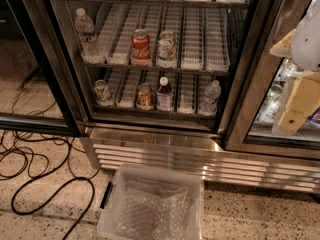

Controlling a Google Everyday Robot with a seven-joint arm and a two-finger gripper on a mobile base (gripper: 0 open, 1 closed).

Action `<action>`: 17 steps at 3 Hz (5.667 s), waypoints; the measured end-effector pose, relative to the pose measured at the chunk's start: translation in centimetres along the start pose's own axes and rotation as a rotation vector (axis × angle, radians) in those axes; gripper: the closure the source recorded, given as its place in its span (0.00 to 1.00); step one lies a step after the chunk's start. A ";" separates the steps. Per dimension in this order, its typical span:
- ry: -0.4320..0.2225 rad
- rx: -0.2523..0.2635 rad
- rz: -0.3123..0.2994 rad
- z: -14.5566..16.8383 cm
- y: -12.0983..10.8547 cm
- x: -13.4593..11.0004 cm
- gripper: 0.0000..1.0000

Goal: Pick 7up can from bottom shelf of fridge

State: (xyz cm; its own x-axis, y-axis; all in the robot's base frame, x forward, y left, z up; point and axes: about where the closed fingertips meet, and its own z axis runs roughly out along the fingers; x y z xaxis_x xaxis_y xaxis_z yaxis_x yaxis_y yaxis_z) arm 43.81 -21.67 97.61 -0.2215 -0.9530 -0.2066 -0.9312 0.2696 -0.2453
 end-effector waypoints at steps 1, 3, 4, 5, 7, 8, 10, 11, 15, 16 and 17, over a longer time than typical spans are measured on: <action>0.000 0.000 0.000 0.0 0.0 0.0 0.00; -0.092 -0.072 0.131 6.2 2.4 -4.2 0.00; -0.154 -0.105 0.190 8.9 2.8 -6.8 0.00; -0.154 -0.105 0.190 8.9 2.9 -6.8 0.00; -0.210 -0.101 0.207 16.3 5.7 -11.6 0.00; -0.226 -0.109 0.213 20.6 6.6 -14.3 0.00; -0.243 -0.191 0.264 24.0 7.3 -16.0 0.00; -0.272 -0.190 0.293 26.2 8.3 -18.0 0.00; -0.380 -0.222 0.444 37.4 12.0 -25.6 0.00; -0.396 -0.154 0.445 40.7 11.8 -25.8 0.00; -0.472 -0.094 0.483 41.7 8.9 -27.8 0.00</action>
Offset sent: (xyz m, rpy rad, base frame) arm -0.0090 0.0590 -0.0715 0.1618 0.0928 -0.1075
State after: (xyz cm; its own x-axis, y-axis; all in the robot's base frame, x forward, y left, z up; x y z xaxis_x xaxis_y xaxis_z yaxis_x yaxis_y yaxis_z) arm 53.72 12.99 61.66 -0.4885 -0.5610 -0.6683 -0.7855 0.6162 0.0569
